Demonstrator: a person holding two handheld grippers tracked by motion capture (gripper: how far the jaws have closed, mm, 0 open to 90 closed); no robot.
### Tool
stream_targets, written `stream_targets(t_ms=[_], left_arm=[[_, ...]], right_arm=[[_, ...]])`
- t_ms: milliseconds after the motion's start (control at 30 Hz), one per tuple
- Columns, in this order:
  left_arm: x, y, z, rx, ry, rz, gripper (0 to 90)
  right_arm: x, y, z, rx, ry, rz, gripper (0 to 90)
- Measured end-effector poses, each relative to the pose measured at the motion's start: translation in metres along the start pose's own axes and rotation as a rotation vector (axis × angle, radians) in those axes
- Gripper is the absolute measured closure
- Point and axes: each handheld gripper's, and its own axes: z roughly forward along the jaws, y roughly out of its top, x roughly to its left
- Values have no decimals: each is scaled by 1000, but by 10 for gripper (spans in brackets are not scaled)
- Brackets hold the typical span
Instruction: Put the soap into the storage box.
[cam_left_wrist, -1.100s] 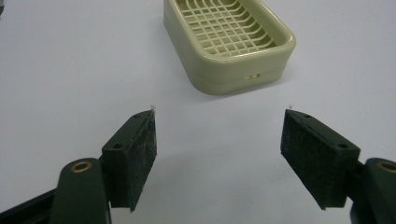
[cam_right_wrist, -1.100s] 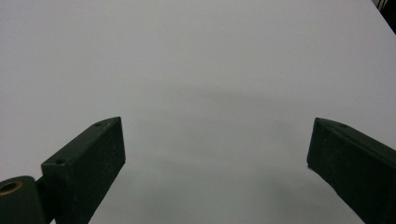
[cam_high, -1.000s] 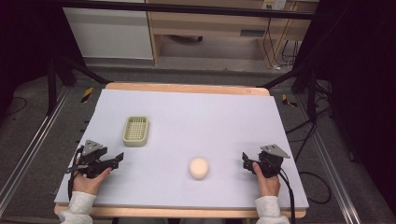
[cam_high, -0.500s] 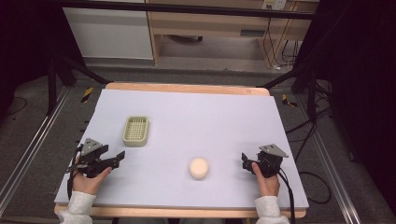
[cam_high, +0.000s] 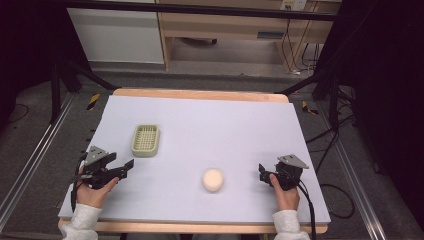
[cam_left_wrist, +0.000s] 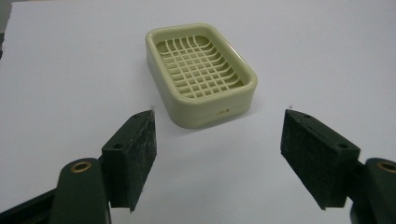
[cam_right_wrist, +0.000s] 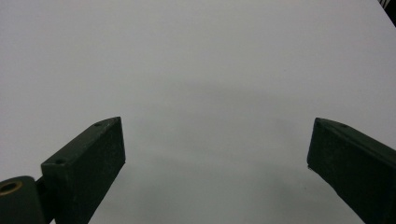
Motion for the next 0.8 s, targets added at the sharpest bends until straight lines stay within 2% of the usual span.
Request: stream_targets(t_ms=[400, 800], left_arm=[[-7, 5, 1, -2, -23, 16, 261], [-18, 13, 2, 3, -58, 50, 252]], right_arm=[[0, 0, 0, 3, 5, 4, 46], [0, 0, 0, 3, -2, -1, 46]])
